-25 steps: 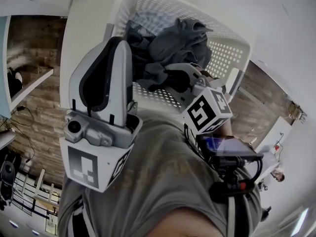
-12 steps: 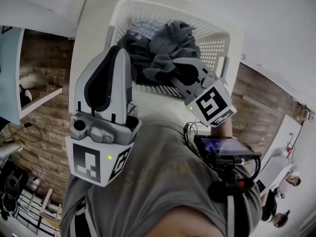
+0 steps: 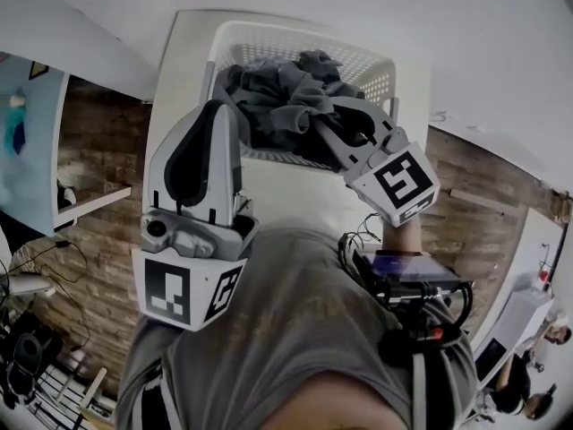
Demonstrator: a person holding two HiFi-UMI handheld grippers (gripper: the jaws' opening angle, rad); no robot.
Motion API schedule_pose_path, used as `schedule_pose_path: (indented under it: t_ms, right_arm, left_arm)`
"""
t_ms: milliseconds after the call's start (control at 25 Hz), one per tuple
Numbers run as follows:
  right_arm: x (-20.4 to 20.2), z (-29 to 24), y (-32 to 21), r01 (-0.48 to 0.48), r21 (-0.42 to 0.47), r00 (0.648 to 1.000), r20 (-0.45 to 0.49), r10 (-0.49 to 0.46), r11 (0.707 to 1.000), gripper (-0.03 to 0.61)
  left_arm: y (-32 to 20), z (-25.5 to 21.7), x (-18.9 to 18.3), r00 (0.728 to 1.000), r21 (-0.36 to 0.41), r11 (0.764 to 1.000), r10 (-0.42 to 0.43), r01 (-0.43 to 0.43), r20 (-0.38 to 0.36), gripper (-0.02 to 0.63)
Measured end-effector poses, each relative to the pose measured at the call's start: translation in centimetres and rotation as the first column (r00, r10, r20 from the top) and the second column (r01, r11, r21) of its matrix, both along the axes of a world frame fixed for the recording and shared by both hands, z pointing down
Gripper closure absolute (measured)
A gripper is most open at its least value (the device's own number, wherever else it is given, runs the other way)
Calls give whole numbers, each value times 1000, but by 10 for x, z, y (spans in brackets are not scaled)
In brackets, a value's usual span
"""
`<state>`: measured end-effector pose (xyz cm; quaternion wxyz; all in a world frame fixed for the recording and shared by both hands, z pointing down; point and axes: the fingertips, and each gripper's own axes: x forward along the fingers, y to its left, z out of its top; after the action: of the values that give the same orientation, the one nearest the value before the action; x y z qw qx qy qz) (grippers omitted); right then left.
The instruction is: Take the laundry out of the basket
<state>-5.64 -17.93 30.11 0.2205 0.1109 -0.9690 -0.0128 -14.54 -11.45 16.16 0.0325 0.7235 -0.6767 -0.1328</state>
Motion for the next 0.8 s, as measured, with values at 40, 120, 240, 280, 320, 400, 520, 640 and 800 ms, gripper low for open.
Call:
schedule_pose_path:
  t_ms: [40, 120, 240, 280, 320, 400, 520, 640, 800]
  right_arm:
    - [1, -6, -2, -10, 5, 1000, 21, 10, 1000, 525]
    - [4, -19, -5, -32, 14, 997, 67, 31, 999, 525]
    - [9, -40, -4, -69, 22, 988, 138, 66, 997, 526]
    - [11, -47, -3, -81, 25, 984, 159, 76, 996, 526]
    - [14, -53, -3, -93, 31, 980, 178, 86, 995, 526]
    - [19, -68, -6, -118, 47, 970, 219, 105, 992, 528]
    - [27, -95, -11, -152, 74, 951, 284, 126, 986, 528]
    - [35, -124, -6, -180, 109, 931, 339, 134, 978, 528]
    - [47, -158, 1, -224, 146, 905, 399, 149, 964, 528]
  left_arm:
    - [1, -2, 1, 1000, 5, 1000, 1, -1, 6, 606]
    - [6, -6, 5, 1000, 14, 1000, 1, -1, 18, 606]
    - [18, -11, 9, 999, 28, 1000, -3, 2, 32, 606]
    - [22, -13, 10, 999, 33, 999, -5, 4, 37, 606]
    - [26, -14, 10, 999, 39, 999, -7, 5, 42, 605]
    - [31, -17, 12, 999, 50, 999, -8, 6, 50, 606]
    - [35, -20, 17, 998, 68, 998, -5, 0, 64, 606]
    - [45, -27, 21, 997, 87, 996, 2, -8, 74, 606]
    - [57, -33, 22, 997, 108, 994, 12, -20, 77, 606]
